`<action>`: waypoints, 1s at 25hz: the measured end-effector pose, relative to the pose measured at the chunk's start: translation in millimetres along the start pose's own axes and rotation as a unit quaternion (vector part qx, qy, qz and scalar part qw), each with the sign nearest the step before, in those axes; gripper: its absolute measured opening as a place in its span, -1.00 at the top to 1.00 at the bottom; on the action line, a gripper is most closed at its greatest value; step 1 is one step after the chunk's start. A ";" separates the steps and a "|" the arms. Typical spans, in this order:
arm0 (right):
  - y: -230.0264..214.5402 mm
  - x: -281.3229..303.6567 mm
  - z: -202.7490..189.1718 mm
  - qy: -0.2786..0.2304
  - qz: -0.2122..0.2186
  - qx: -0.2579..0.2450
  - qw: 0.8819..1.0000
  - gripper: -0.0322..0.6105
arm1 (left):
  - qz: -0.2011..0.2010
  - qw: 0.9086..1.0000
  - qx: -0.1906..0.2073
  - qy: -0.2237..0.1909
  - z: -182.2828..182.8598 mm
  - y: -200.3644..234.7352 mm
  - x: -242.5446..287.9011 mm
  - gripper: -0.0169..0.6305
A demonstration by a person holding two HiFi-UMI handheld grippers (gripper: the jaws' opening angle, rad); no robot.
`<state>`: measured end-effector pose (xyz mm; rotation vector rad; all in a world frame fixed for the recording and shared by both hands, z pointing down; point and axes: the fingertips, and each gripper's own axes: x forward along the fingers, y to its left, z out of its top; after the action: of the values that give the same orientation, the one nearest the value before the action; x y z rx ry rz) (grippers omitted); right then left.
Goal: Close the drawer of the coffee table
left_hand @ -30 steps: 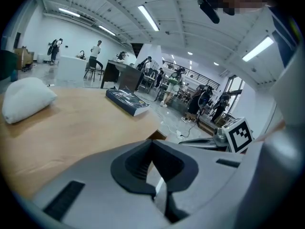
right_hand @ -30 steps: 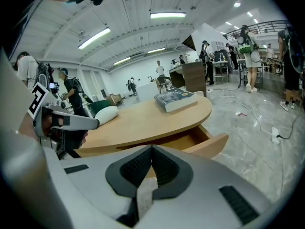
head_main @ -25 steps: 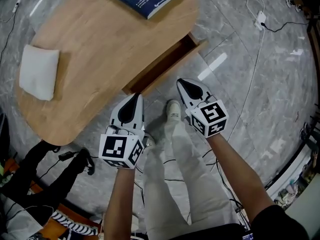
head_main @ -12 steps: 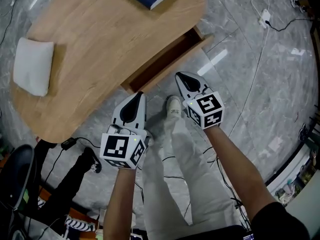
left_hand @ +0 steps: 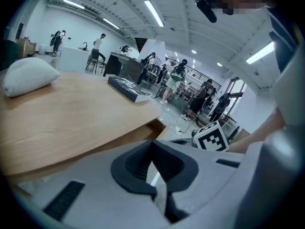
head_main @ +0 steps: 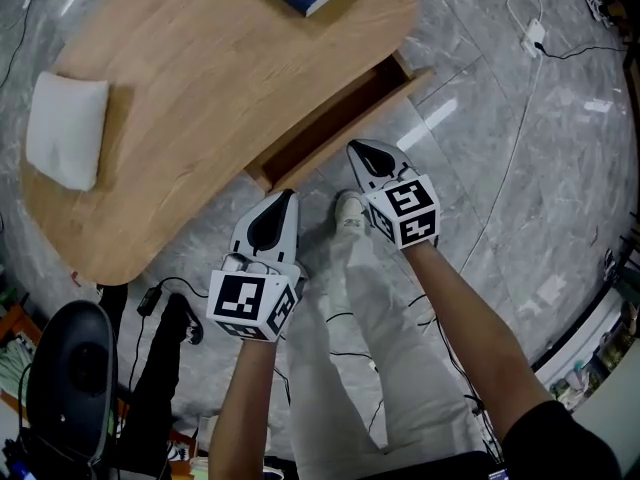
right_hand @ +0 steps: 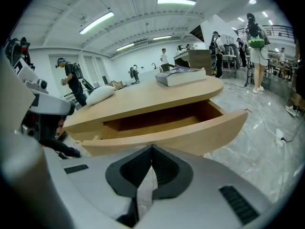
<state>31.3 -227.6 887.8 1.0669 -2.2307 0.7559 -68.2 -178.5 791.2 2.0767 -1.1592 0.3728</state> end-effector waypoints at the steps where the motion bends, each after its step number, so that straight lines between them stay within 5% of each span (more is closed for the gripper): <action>1: -0.7 1.1 0.4 0.000 -0.001 0.000 1.000 0.86 | 0.000 1.000 0.001 0.001 -1.0 0.2 0.2 0.94; 25: -1.5 12.7 8.7 0.012 0.004 -0.011 1.000 0.86 | 0.005 1.000 -0.008 -0.002 -2.6 3.5 -7.1 0.94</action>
<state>23.7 -240.7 890.8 1.0335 -2.2197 0.7427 -74.8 -173.5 790.7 2.0604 -1.1712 0.3629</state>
